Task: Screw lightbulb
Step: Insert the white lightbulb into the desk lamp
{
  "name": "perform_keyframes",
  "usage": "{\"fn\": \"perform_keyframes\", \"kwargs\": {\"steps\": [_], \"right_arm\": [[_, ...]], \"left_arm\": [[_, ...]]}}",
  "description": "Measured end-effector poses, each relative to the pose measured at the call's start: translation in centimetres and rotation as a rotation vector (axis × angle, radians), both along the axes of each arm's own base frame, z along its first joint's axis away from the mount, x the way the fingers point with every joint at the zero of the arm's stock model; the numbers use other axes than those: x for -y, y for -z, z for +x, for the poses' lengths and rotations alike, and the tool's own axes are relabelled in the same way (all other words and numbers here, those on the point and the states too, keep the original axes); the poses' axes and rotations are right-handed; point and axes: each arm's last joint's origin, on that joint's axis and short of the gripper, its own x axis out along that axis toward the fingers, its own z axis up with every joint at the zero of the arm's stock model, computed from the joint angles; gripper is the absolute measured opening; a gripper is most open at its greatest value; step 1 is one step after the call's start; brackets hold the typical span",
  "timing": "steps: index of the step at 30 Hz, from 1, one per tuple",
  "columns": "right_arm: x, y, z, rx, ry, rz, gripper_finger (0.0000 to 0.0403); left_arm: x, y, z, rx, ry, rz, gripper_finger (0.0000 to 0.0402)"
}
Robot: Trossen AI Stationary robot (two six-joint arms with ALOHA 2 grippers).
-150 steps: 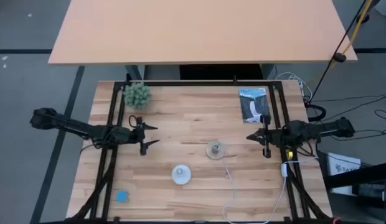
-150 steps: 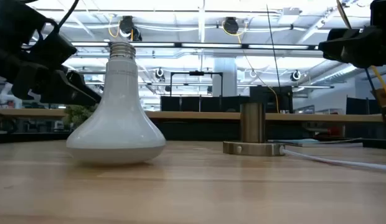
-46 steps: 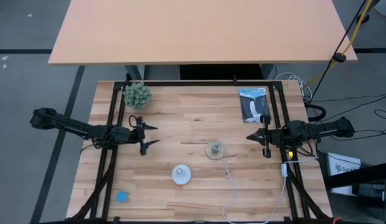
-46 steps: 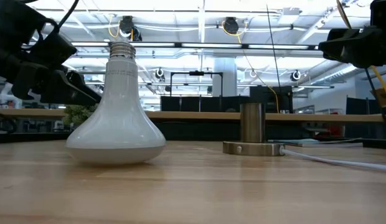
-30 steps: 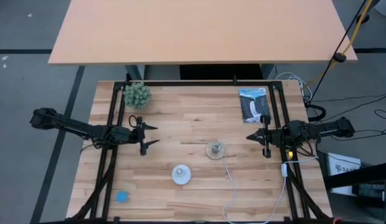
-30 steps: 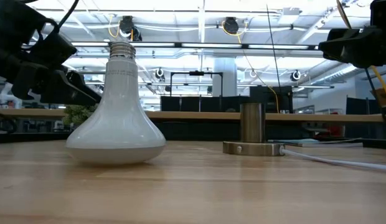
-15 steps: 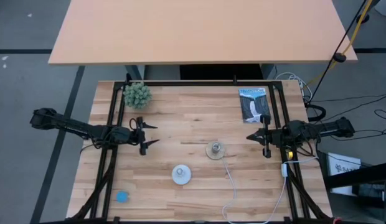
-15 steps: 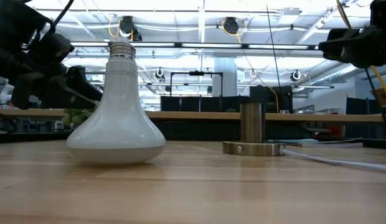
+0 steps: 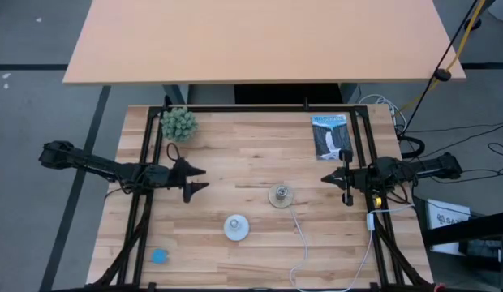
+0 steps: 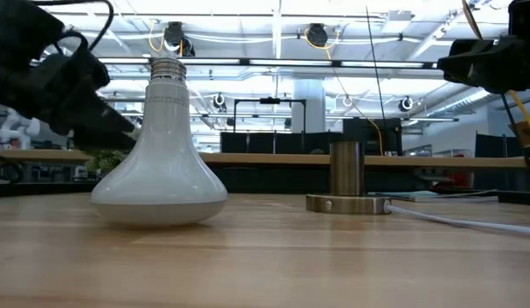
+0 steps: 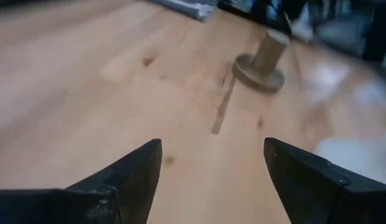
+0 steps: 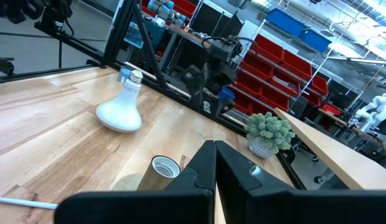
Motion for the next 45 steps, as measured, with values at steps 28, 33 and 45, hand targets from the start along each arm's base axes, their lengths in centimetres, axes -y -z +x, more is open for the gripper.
{"fn": "perform_keyframes", "kwargs": {"steps": [28, 33, 45], "right_arm": [[0.0, 0.0, 0.0, 0.000, 0.000, 0.000, 0.0000], [0.0, 0.0, 0.0, 0.000, 0.000, 0.000, 0.0000], [0.0, 0.0, 0.0, -0.001, -0.001, 0.000, 0.0000]], "left_arm": [[-0.9, 0.0, -0.2, 0.073, -0.325, -0.158, 0.0286], [-0.9, -0.1, -0.1, 0.082, -0.326, -0.158, 0.0286], [-1.1, -0.6, 0.0, 0.123, -0.337, -0.119, 0.0286]]}}
